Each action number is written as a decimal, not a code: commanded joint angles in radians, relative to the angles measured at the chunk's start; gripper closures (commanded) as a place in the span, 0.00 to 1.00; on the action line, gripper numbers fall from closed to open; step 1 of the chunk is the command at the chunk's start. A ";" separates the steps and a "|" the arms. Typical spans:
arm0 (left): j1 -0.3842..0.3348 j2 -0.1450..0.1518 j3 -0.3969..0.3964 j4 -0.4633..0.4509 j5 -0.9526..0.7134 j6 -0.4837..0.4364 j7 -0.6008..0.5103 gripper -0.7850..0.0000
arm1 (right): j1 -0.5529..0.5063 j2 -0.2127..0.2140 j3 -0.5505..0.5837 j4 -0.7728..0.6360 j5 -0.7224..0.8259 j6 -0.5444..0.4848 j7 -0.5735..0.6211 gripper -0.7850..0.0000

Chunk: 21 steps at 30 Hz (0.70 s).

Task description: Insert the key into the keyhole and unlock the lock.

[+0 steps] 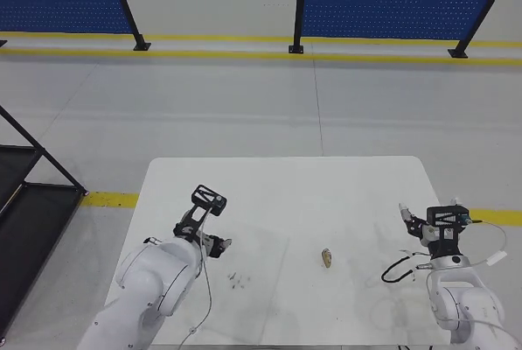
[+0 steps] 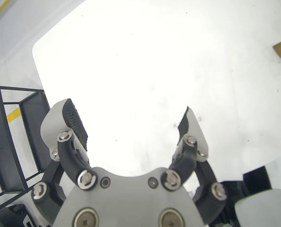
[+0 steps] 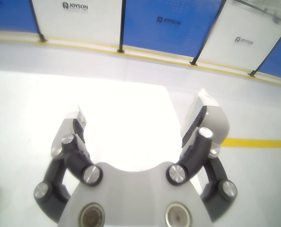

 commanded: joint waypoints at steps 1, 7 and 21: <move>-0.014 -0.003 0.029 0.009 0.021 0.017 -0.030 0.00 | 0.000 0.000 0.000 0.000 0.000 0.000 0.000 0.00; -0.041 -0.018 0.135 0.061 0.072 0.075 -0.089 0.00 | 0.000 0.000 0.000 0.000 0.000 0.000 0.000 0.00; -0.008 -0.039 0.225 0.142 0.100 0.140 -0.090 0.00 | 0.000 0.000 0.000 0.000 0.000 0.000 0.000 0.00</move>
